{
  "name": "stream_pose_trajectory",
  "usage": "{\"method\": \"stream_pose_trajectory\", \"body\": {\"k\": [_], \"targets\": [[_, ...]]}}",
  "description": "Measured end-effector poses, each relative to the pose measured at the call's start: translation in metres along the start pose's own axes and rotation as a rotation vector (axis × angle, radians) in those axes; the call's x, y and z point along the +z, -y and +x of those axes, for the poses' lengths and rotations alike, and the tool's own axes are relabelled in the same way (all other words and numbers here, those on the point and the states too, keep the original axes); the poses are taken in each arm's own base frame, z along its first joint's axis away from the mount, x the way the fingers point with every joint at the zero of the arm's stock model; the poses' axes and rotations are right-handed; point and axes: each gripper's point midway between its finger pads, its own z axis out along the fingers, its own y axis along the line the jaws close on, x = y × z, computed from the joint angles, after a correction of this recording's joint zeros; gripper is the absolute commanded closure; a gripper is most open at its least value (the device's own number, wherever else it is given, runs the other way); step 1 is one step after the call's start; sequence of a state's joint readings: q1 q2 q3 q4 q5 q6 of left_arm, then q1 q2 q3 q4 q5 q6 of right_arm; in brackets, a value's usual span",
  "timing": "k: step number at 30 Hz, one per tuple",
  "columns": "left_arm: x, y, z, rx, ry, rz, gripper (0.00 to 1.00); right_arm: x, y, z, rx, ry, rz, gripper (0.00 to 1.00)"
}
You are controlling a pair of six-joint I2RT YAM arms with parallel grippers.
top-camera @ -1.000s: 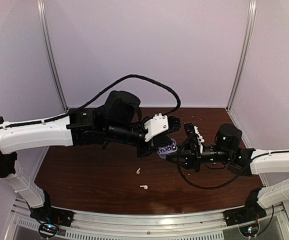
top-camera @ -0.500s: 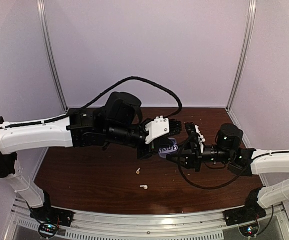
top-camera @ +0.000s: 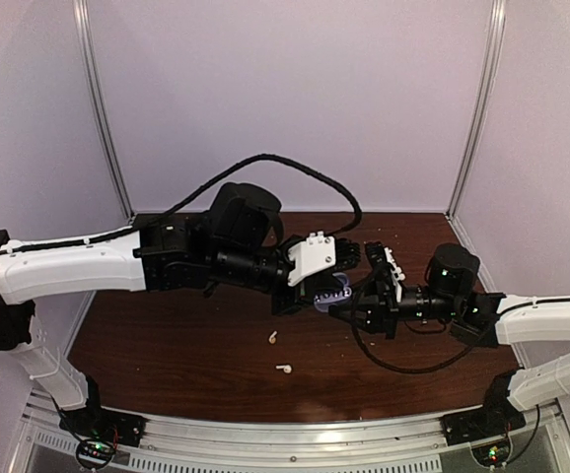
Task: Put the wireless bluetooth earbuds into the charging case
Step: Place the right earbud in the right side groove of the charging case, then close the charging case with the earbuds at the corner of the board.
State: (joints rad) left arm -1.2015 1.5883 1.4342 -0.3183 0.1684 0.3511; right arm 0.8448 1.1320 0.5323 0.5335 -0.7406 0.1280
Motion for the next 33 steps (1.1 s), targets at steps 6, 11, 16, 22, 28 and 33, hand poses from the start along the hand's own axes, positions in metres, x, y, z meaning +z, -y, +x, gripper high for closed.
{"method": "stream_pose_trajectory", "body": {"k": [6, 11, 16, 22, 28, 33], "targets": [[0.004, 0.0, 0.006, -0.003, -0.022, -0.003, 1.0, 0.0, 0.001, 0.006, 0.016, -0.023, 0.003, 1.0], [0.002, -0.001, 0.003, 0.0, -0.032, -0.015, 0.9, 0.0, 0.001, 0.004, 0.01, -0.015, 0.003, 1.0], [0.0, 0.0, -0.002, 0.003, -0.035, -0.02, 0.74, -0.001, -0.001, -0.002, -0.003, 0.004, 0.001, 1.0], [-0.006, -0.002, -0.013, -0.002, -0.013, -0.027, 0.61, -0.001, -0.001, -0.005, -0.012, 0.016, 0.0, 1.0], [-0.039, -0.011, -0.032, -0.028, 0.063, -0.078, 0.41, -0.001, -0.001, -0.005, -0.009, 0.016, 0.001, 1.0], [-0.064, -0.024, -0.028, -0.097, 0.122, -0.097, 0.34, -0.002, -0.002, -0.006, -0.01, 0.017, 0.0, 1.0]]}}
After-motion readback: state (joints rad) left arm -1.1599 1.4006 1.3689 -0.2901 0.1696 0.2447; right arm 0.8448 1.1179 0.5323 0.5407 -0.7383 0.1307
